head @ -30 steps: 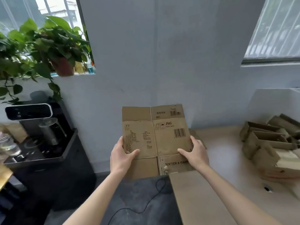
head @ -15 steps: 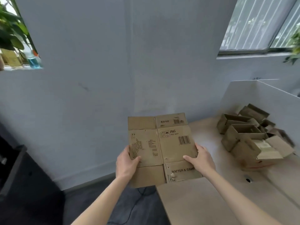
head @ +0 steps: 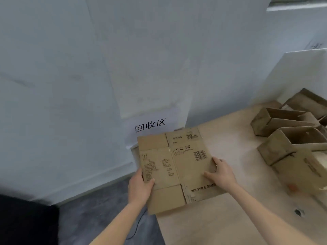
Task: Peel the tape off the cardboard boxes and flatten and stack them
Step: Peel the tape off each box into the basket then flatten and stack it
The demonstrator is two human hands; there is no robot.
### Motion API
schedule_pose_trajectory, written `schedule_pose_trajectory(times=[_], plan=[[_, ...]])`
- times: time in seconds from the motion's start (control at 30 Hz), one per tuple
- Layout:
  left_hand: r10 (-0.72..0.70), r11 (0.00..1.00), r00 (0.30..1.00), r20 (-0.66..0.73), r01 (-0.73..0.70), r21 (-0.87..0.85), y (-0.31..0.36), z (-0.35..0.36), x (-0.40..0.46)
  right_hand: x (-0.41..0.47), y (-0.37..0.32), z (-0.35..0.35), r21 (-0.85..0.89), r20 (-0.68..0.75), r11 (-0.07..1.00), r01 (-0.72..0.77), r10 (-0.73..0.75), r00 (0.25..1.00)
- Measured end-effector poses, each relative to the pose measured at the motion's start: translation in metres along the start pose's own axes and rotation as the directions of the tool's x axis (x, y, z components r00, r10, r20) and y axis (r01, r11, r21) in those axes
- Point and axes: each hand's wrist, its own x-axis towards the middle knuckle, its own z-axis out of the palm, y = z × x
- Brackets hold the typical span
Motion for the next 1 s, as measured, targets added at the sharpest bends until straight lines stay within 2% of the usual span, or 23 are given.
schedule_pose_trajectory(times=[0.13, 0.3, 0.4, 0.6, 0.7, 0.8, 1.0], plan=[[-0.076, 0.997, 0.997, -0.013, 0.077, 0.012, -0.014, 0.029, 0.041, 0.062, 0.003, 0.016, -0.021, 0.079, 1.000, 0.004, -0.003, 0.997], [-0.144, 0.987, 0.989, -0.025, 0.145, 0.061, -0.024, 0.054, 0.076, 0.115, 0.008, 0.033, -0.018, 0.111, 1.000, 0.000, 0.002, 0.994], [-0.187, 0.970, 0.982, -0.014, 0.187, 0.156, -0.030, 0.068, 0.082, 0.128, 0.017, 0.044, -0.008, 0.139, 1.000, -0.020, 0.021, 0.990], [-0.225, 0.953, 0.974, 0.001, 0.220, 0.210, -0.039, 0.081, 0.085, 0.132, 0.030, 0.062, 0.008, 0.121, 0.999, -0.040, 0.039, 0.992], [-0.217, 0.945, 0.976, 0.014, 0.206, 0.255, -0.040, 0.078, 0.085, 0.128, 0.030, 0.064, 0.009, 0.105, 0.999, -0.033, 0.031, 0.994], [-0.179, 0.912, 0.984, 0.015, 0.160, 0.377, -0.034, 0.067, 0.085, 0.119, 0.024, 0.059, -0.039, 0.086, 0.999, 0.020, -0.017, 0.996], [0.035, 0.828, 0.997, 0.070, -0.068, 0.557, -0.004, 0.037, 0.072, 0.077, 0.007, 0.029, -0.168, 0.042, 0.982, 0.091, -0.085, 0.995]])
